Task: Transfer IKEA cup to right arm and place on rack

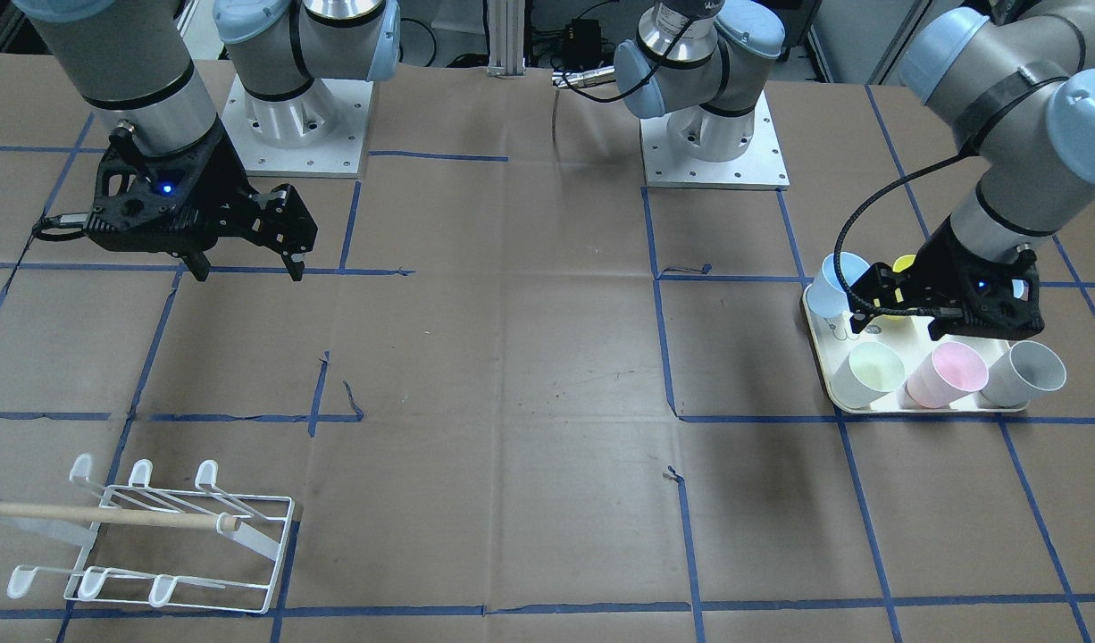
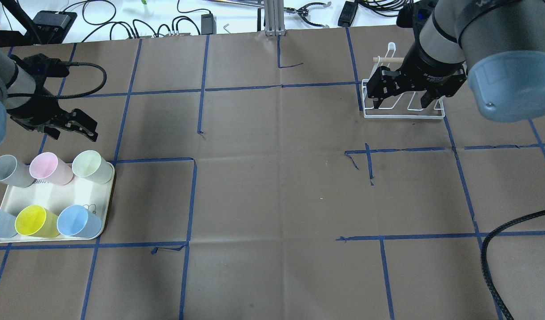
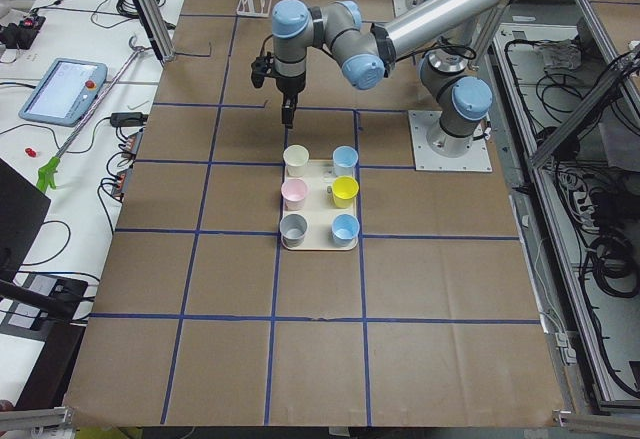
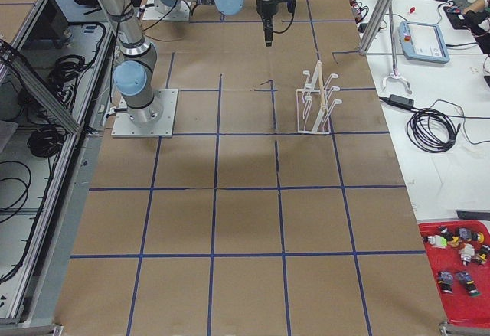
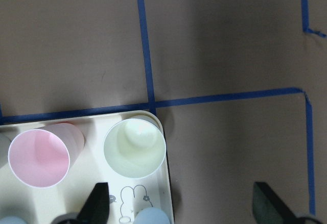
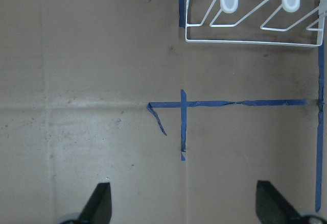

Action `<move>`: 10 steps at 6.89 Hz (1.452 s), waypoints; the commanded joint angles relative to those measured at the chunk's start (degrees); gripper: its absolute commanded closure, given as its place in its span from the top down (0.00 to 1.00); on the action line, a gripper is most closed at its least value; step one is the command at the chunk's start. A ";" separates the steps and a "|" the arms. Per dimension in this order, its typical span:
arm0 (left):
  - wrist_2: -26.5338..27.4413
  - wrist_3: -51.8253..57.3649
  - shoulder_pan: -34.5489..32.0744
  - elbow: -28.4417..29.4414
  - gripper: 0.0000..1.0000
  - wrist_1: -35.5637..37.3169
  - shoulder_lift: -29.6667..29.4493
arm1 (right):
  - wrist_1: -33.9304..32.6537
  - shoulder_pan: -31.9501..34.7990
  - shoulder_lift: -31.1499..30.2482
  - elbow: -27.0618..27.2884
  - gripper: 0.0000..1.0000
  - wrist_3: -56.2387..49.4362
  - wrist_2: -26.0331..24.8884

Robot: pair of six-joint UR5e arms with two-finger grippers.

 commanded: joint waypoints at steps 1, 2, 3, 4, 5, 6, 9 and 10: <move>-0.14 -0.45 0.04 -3.84 0.99 6.15 -3.79 | -6.17 0.30 0.06 1.22 1.00 6.59 0.41; -0.15 -0.80 0.13 -3.84 0.99 7.98 -6.08 | -8.82 0.30 -0.55 3.31 1.00 14.65 3.28; -0.06 -1.67 0.21 -4.01 0.99 8.70 -7.58 | -14.24 0.30 -0.73 5.51 1.00 23.52 8.44; -0.14 -1.68 2.22 -5.76 0.99 8.79 -7.94 | -21.35 0.39 -0.82 7.71 1.00 30.31 11.45; -0.15 -1.59 3.28 -6.82 0.99 8.88 -8.03 | -28.90 0.48 -0.82 10.25 1.00 35.34 14.96; -0.15 -1.76 3.29 -7.00 0.99 8.88 -8.03 | -36.81 0.48 -0.82 13.06 1.00 40.61 18.65; -0.32 -1.59 3.03 -6.39 0.25 8.88 -8.21 | -69.21 0.74 -0.91 25.62 1.00 51.71 24.37; -0.41 -1.50 3.03 -6.30 0.03 8.79 -8.21 | -72.80 0.65 -0.91 26.96 1.00 57.82 29.71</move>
